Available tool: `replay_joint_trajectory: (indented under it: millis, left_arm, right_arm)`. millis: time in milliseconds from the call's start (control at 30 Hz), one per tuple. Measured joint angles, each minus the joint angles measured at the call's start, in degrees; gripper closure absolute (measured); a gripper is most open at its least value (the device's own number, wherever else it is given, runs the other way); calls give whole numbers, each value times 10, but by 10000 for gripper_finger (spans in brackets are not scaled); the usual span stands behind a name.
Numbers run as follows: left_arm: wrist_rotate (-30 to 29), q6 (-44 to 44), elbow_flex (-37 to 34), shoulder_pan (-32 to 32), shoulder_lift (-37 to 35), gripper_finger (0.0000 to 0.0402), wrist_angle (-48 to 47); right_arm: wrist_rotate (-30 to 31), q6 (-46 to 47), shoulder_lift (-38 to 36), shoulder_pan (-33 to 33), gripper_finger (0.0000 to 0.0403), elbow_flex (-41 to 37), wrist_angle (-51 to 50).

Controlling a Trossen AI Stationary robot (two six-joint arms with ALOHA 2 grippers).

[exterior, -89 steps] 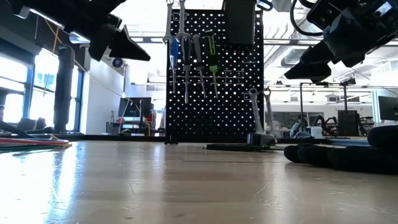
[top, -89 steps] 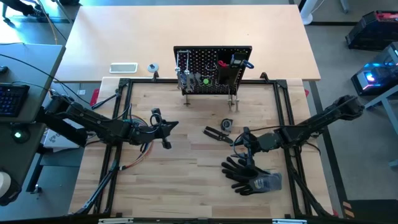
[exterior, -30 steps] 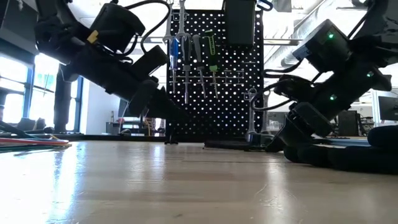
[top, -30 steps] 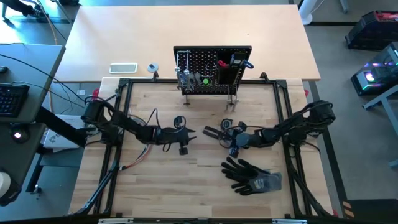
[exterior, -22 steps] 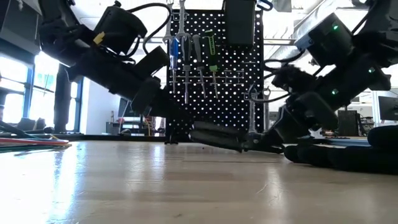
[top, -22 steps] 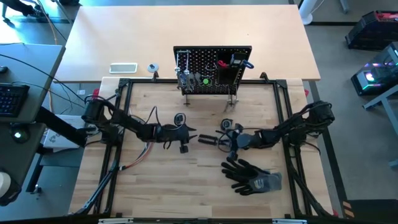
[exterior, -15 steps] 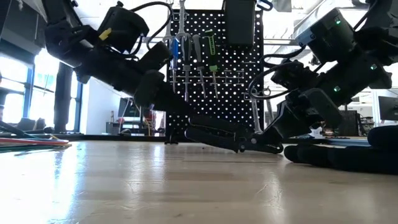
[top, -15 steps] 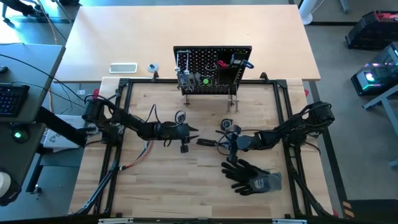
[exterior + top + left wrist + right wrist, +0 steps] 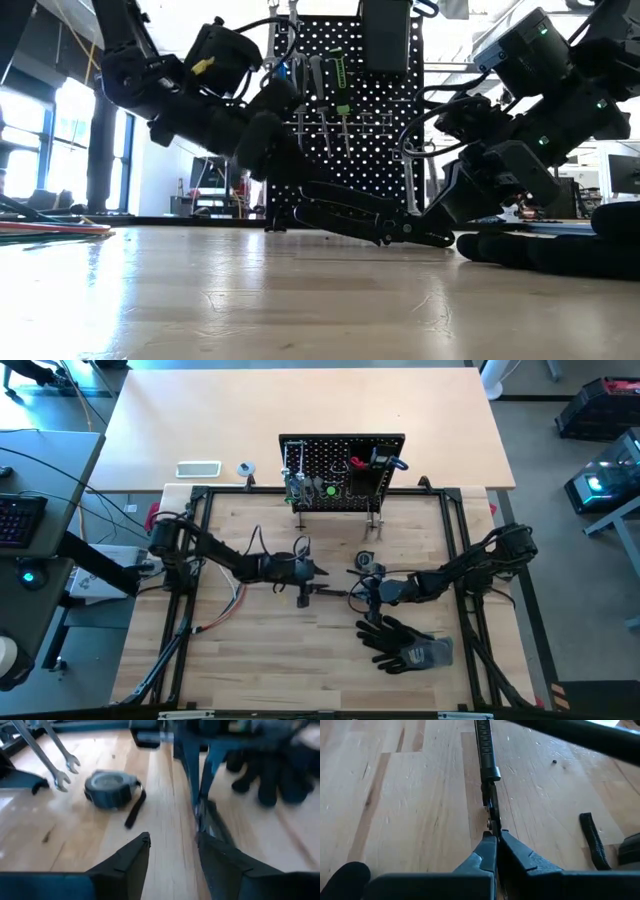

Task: Hang tools onto peg board
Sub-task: Hang the black tube cutters on the peg board

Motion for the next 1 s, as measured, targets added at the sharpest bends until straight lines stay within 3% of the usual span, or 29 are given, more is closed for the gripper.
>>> replay_joint_trajectory:
  millis: [300,500,833,1000]
  left_arm:
    - [86,-54,1,27,-4,218,40]
    - [135,-57,1,29,-4,218,19]
    - [136,-35,1,28,-4,218,-12]
    - [148,-17,36,25,1,222,-92]
  right_arm:
    - [6,3,0,-1,397,0,-3]
    - [5,1,0,-1,397,0,-3]
    - [2,3,0,-1,400,0,-3]
    - [2,4,0,-1,401,0,-3]
